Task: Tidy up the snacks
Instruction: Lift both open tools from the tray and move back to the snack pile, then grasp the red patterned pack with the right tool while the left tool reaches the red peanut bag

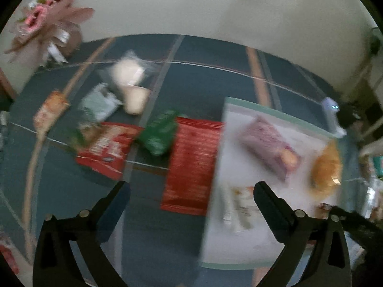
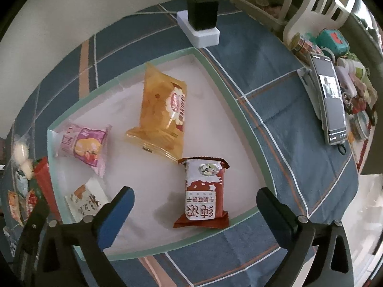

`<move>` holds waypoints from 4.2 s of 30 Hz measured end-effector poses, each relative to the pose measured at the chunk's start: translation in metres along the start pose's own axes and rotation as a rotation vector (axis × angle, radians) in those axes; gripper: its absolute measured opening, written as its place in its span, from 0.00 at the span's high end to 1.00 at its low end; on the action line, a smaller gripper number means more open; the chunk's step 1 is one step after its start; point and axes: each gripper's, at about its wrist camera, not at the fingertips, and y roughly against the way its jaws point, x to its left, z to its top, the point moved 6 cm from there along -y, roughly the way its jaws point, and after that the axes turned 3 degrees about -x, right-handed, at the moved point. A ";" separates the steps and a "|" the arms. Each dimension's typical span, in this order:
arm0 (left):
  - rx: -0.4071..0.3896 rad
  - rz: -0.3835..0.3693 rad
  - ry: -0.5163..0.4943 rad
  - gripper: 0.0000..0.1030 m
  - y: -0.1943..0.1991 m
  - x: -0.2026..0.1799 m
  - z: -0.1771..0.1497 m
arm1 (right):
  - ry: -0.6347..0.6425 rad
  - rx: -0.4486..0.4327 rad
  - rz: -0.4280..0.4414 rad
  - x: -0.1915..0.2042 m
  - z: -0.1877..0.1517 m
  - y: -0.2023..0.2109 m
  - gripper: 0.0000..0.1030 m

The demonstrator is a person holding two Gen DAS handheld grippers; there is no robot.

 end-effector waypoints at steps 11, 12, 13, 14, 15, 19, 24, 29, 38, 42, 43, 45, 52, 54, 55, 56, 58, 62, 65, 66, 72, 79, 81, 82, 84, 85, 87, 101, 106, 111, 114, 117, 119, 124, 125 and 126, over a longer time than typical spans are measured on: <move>0.030 0.168 0.084 0.00 -0.005 0.083 0.008 | 0.156 -0.016 0.085 0.069 -0.025 0.021 0.00; 0.034 0.179 0.102 0.00 -0.005 0.092 0.008 | 0.172 -0.016 0.092 0.074 -0.027 0.022 0.00; 0.037 0.186 0.111 0.00 -0.006 0.096 0.008 | 0.195 -0.018 0.099 0.083 -0.031 0.024 0.00; 0.042 0.197 0.132 0.00 -0.006 0.106 0.008 | 0.226 -0.018 0.108 0.095 -0.037 0.026 0.00; 0.044 0.201 0.153 0.00 -0.008 0.113 0.009 | 0.240 -0.017 0.114 0.099 -0.040 0.026 0.00; 0.038 0.247 0.219 0.00 -0.006 0.142 0.009 | 0.316 -0.007 0.131 0.124 -0.058 0.026 0.00; 0.038 0.279 0.316 0.00 -0.004 0.178 0.007 | 0.368 -0.011 0.143 0.144 -0.067 0.027 0.00; 0.040 0.281 0.371 0.00 -0.005 0.199 0.006 | 0.398 -0.010 0.190 0.166 -0.077 0.031 0.00; 0.023 0.182 0.336 0.00 -0.015 0.182 0.019 | 0.465 -0.077 0.208 0.207 -0.069 0.032 0.00; 0.021 0.128 0.308 0.00 -0.023 0.168 0.029 | 0.471 -0.083 0.214 0.215 -0.064 0.027 0.00; 0.027 0.114 0.302 0.00 -0.026 0.165 0.030 | 0.469 -0.081 0.221 0.216 -0.062 0.025 0.00; 0.044 0.085 0.292 0.00 -0.033 0.159 0.031 | 0.467 -0.077 0.233 0.220 -0.059 0.021 0.01; 0.083 0.010 0.258 0.00 -0.048 0.139 0.034 | 0.444 -0.067 0.278 0.226 -0.047 0.008 0.23; 0.090 0.000 0.248 0.01 -0.051 0.135 0.034 | 0.446 -0.066 0.288 0.228 -0.045 0.005 0.29; 0.094 -0.004 0.244 0.00 -0.053 0.134 0.035 | 0.447 -0.065 0.293 0.229 -0.044 0.004 0.31; 0.098 -0.005 0.242 0.01 -0.054 0.134 0.035 | 0.446 -0.066 0.299 0.230 -0.043 0.004 0.34; 0.108 -0.007 0.241 0.01 -0.056 0.132 0.035 | 0.445 -0.072 0.303 0.232 -0.041 0.003 0.37; 0.116 -0.016 0.243 0.01 -0.057 0.131 0.034 | 0.448 -0.094 0.315 0.236 -0.033 0.005 0.38; 0.122 -0.021 0.255 0.01 -0.059 0.134 0.033 | 0.445 -0.108 0.329 0.240 -0.026 0.005 0.39; 0.124 -0.024 0.262 0.01 -0.060 0.135 0.033 | 0.447 -0.113 0.333 0.242 -0.024 0.005 0.39; 0.129 -0.035 0.285 0.01 -0.062 0.139 0.032 | 0.464 -0.123 0.336 0.249 -0.020 0.002 0.40; 0.146 -0.037 0.303 0.01 -0.065 0.146 0.033 | 0.495 -0.081 0.318 0.254 -0.030 -0.013 0.45; 0.148 -0.042 0.297 0.01 -0.064 0.145 0.033 | 0.501 -0.073 0.305 0.254 -0.033 -0.016 0.45; 0.147 -0.043 0.294 0.01 -0.063 0.144 0.032 | 0.501 -0.068 0.294 0.253 -0.033 -0.019 0.47; 0.145 -0.048 0.285 0.01 -0.063 0.140 0.032 | 0.498 -0.058 0.297 0.252 -0.035 -0.021 0.47; 0.145 -0.051 0.281 0.01 -0.062 0.139 0.033 | 0.497 -0.054 0.297 0.252 -0.035 -0.021 0.47; 0.144 -0.053 0.274 0.01 -0.062 0.138 0.033 | 0.498 -0.052 0.295 0.251 -0.035 -0.021 0.47; 0.191 -0.065 0.259 0.19 -0.074 0.125 0.024 | 0.513 -0.030 0.252 0.252 -0.040 -0.029 0.51; 0.185 -0.080 0.287 0.27 -0.073 0.127 0.023 | 0.535 -0.028 0.249 0.256 -0.047 -0.030 0.51; 0.177 -0.071 0.302 0.33 -0.071 0.129 0.020 | 0.544 -0.004 0.274 0.260 -0.057 -0.026 0.48; 0.179 -0.064 0.311 0.33 -0.070 0.133 0.020 | 0.564 0.003 0.277 0.263 -0.063 -0.025 0.48; 0.181 -0.060 0.326 0.33 -0.068 0.137 0.019 | 0.583 0.029 0.311 0.268 -0.070 -0.023 0.48; 0.181 -0.056 0.330 0.33 -0.067 0.136 0.017 | 0.573 0.078 0.375 0.271 -0.078 -0.021 0.48; 0.183 -0.055 0.332 0.33 -0.064 0.140 0.013 | 0.634 0.023 0.301 0.274 -0.081 -0.015 0.48; 0.185 -0.057 0.330 0.33 -0.064 0.140 0.013 | 0.643 0.013 0.285 0.275 -0.080 -0.016 0.48; 0.187 -0.058 0.327 0.33 -0.064 0.139 0.013 | 0.651 0.005 0.271 0.275 -0.080 -0.015 0.48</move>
